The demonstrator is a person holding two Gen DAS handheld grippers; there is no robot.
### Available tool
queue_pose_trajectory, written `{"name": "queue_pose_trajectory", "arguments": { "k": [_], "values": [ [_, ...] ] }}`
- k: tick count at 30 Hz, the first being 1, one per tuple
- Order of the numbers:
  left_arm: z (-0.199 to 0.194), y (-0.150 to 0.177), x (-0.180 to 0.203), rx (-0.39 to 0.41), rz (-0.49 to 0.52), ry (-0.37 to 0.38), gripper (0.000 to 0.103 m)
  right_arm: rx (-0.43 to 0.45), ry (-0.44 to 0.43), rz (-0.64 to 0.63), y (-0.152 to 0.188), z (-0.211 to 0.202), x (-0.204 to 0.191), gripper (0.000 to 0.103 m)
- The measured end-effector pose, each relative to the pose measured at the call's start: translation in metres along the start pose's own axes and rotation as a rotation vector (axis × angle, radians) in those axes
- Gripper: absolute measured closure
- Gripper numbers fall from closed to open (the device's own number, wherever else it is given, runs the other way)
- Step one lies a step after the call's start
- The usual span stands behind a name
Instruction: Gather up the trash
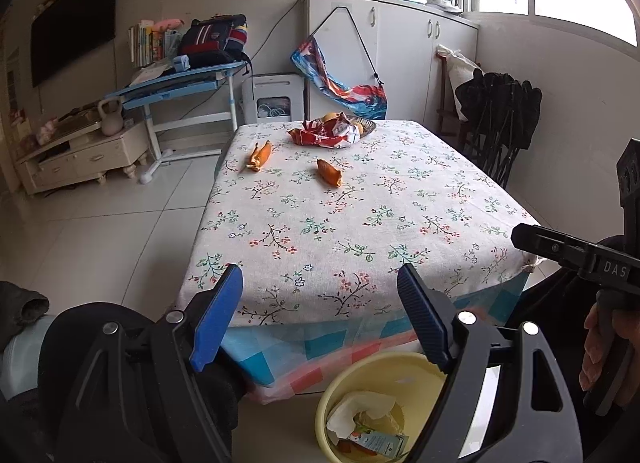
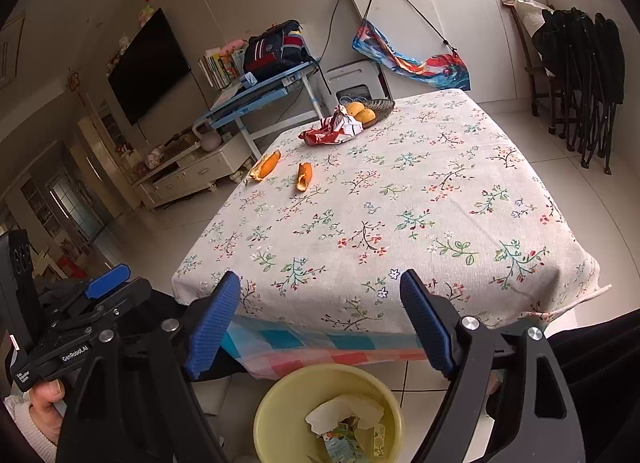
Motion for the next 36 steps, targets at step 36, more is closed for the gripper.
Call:
{"name": "queue_pose_trajectory", "arguments": {
  "k": [36],
  "values": [
    [0.026, -0.052, -0.063, 0.071, -0.147, -0.114, 0.024, -0.061, -0.042, -0.118, -0.023, 0.045, -0.037, 0.023]
  ]
}}
Point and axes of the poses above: each gripper's, at about its wrist camera, not at the fingertips, and z roughly the way its jaws point, x to its right, y to its underside, the point moved 3 cm from there along z, roughly the way its jaws point
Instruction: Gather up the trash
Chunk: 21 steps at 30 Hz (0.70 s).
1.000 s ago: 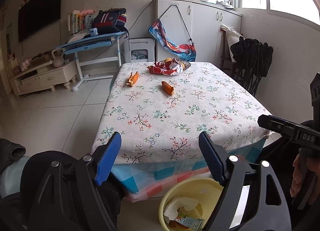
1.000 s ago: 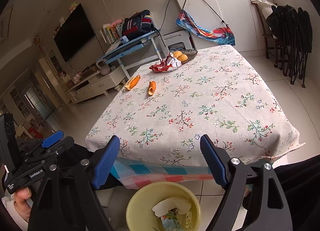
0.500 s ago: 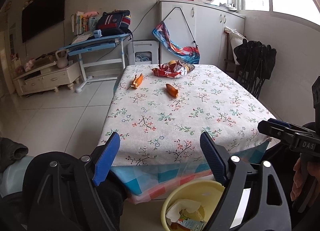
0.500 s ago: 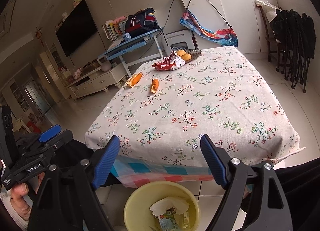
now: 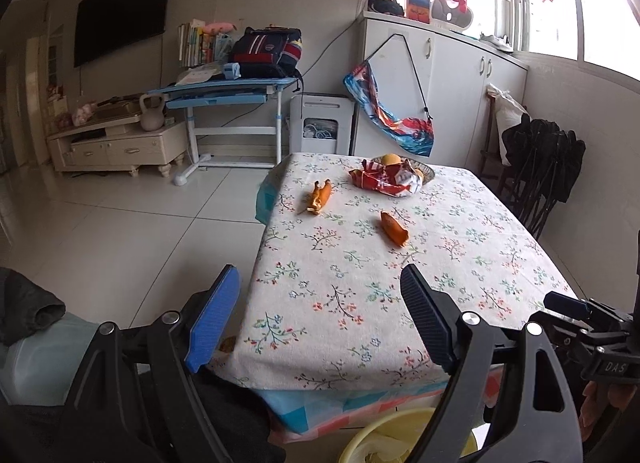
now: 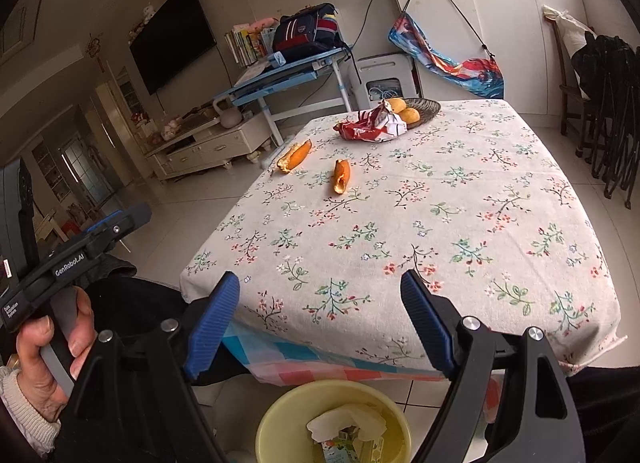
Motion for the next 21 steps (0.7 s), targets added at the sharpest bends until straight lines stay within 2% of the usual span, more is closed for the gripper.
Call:
{"name": "queue_pose_trajectory", "arguments": {
  "k": [6, 14, 21],
  "values": [
    [0.035, -0.024, -0.010, -0.005, -0.017, -0.015, 0.024, -0.025, -0.016, -0.029, -0.024, 0.036, -0.007, 0.024],
    [0.092, -0.053, -0.026, -0.047, -0.047, -0.034, 0.024, -0.090, -0.002, -0.050, -0.052, 0.096, -0.005, 0.035],
    [0.143, -0.076, -0.027, -0.090, -0.025, -0.040, 0.024, -0.147, 0.014, -0.050, -0.072, 0.146, 0.004, 0.040]
  ]
}}
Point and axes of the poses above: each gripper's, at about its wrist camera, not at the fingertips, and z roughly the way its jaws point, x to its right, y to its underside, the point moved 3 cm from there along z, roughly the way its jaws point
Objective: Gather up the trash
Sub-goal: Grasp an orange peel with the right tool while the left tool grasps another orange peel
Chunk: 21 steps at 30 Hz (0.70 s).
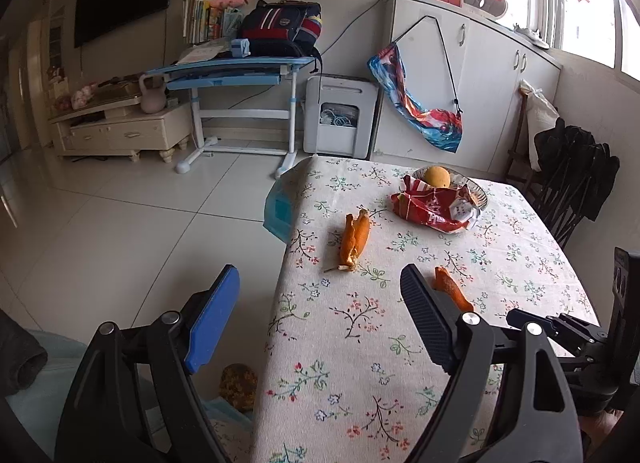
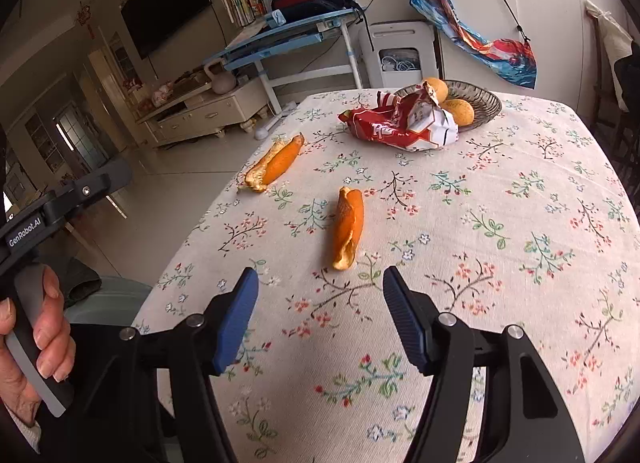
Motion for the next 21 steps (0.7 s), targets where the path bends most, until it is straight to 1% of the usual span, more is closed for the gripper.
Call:
{"name": "queue_pose_trajectory", "arguments": {
  "k": [5, 7, 9, 13, 15, 17, 19, 21],
  "values": [
    [0.018, -0.006, 0.008, -0.016, 0.060, -0.018, 0.024, -0.031, 0.004, -0.005, -0.012, 0.026, 0.002, 0.043],
    [0.022, -0.007, 0.011, -0.023, 0.074, -0.020, 0.024, -0.046, 0.002, -0.005, -0.016, 0.034, 0.003, 0.047],
    [0.029, -0.009, 0.011, -0.040, 0.078, -0.020, 0.024, -0.058, 0.004, -0.012, -0.018, 0.040, 0.003, 0.048],
    [0.049, -0.013, 0.008, -0.087, 0.064, -0.005, 0.024, -0.089, 0.010, -0.032, -0.021, 0.049, 0.002, 0.058],
    [0.059, -0.017, 0.009, -0.098, 0.074, -0.009, 0.024, -0.098, 0.013, -0.041, -0.022, 0.051, 0.004, 0.062],
    [0.068, -0.020, 0.013, -0.104, 0.094, -0.009, 0.024, -0.109, 0.015, -0.046, -0.022, 0.053, 0.007, 0.072],
    [0.075, -0.024, 0.018, -0.109, 0.108, -0.005, 0.024, -0.120, 0.014, -0.051, -0.021, 0.053, 0.010, 0.078],
    [0.084, -0.027, 0.023, -0.116, 0.117, -0.004, 0.024, -0.123, 0.013, -0.049, -0.021, 0.051, 0.014, 0.082]
  ]
}}
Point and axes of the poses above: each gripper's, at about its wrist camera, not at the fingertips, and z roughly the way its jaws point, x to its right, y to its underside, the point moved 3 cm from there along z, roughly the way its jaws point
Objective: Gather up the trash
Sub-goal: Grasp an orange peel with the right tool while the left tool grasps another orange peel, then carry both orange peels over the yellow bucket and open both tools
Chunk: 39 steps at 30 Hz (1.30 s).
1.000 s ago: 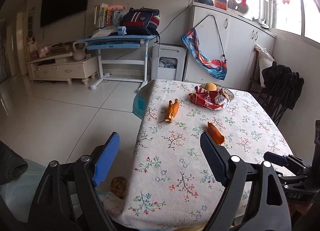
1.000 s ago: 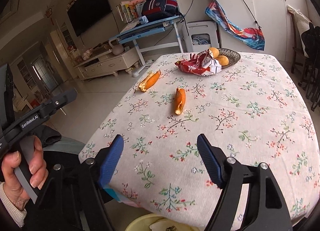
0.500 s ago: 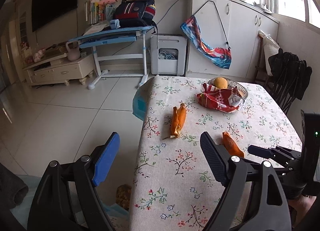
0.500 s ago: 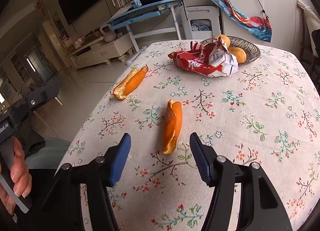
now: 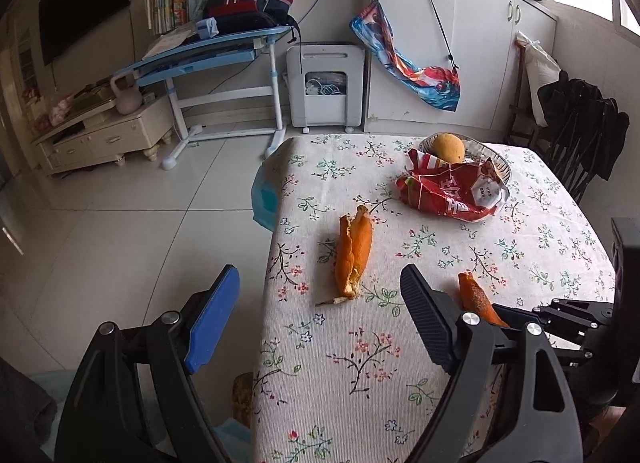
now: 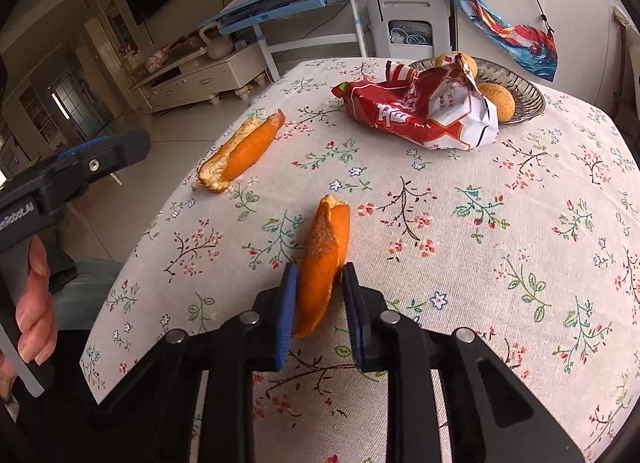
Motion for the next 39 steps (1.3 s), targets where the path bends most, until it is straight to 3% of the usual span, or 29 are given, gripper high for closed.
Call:
{"name": "queue_pose_trajectory", "arguments": {
  "k": [4, 7, 16, 21, 29, 32, 34, 39],
  "values": [
    [0.013, -0.011, 0.014, -0.004, 0.035, 0.024, 0.024, 0.003, 0.002, 0.012, 0.001, -0.006, 0.010, 0.084],
    [0.035, -0.014, 0.024, -0.061, 0.082, 0.005, 0.024, 0.006, 0.004, 0.019, 0.005, -0.010, 0.017, 0.085],
    [0.073, -0.016, 0.021, -0.140, 0.023, 0.023, 0.024, 0.029, -0.007, 0.063, 0.006, -0.023, 0.040, 0.085],
    [0.088, -0.017, 0.031, -0.159, 0.041, 0.023, 0.024, 0.037, -0.008, 0.083, 0.010, -0.028, 0.051, 0.085],
    [0.095, -0.010, 0.047, -0.195, 0.097, 0.038, 0.047, 0.038, -0.019, 0.116, 0.015, -0.035, 0.063, 0.085],
    [0.099, -0.007, 0.049, -0.215, 0.101, 0.052, 0.061, 0.033, -0.021, 0.121, 0.017, -0.034, 0.065, 0.085],
    [0.100, -0.006, 0.050, -0.229, 0.093, 0.072, 0.077, 0.029, -0.021, 0.122, 0.018, -0.033, 0.066, 0.085],
    [0.092, -0.004, 0.057, -0.206, 0.125, 0.078, 0.080, 0.028, -0.012, 0.117, 0.018, -0.031, 0.064, 0.083]
  ]
}}
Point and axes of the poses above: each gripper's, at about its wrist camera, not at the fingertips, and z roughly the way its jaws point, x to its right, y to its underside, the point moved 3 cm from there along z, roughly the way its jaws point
